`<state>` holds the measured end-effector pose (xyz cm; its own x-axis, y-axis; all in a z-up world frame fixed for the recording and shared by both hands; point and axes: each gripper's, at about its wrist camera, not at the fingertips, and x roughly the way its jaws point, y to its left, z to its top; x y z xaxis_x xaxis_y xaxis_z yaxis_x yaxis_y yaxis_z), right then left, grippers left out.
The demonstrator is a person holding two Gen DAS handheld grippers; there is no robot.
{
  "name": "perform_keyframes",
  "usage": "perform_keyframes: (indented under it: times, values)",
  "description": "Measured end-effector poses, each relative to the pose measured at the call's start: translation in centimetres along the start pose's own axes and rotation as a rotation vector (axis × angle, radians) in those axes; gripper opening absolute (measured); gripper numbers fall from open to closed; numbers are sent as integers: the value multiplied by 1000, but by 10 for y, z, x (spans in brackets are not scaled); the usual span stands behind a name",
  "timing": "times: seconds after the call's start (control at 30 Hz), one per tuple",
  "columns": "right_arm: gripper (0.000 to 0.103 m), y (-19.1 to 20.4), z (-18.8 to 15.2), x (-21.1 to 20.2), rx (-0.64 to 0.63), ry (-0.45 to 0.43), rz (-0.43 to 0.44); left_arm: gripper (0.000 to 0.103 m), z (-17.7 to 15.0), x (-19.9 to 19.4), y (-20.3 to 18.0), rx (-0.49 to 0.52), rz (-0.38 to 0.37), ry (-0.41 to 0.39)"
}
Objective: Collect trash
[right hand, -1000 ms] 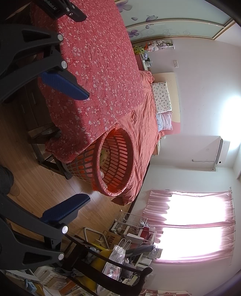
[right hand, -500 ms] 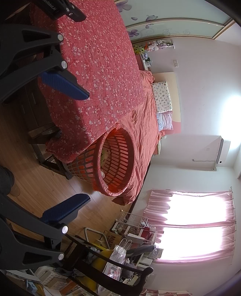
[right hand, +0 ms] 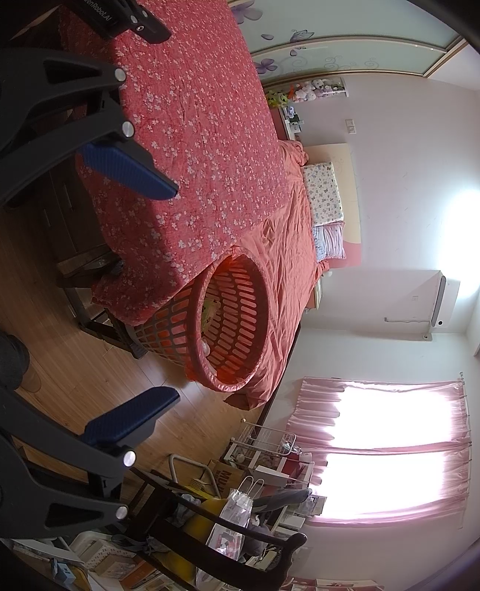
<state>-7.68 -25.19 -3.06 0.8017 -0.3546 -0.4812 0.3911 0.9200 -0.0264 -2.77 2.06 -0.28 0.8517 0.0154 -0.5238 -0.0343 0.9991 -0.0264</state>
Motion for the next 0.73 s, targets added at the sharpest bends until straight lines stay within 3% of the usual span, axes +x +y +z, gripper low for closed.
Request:
perform_keyframes:
  times: [0.73]
  values:
    - [99, 2, -2, 1, -1, 5, 1, 101, 0, -2, 0, 11, 6, 0]
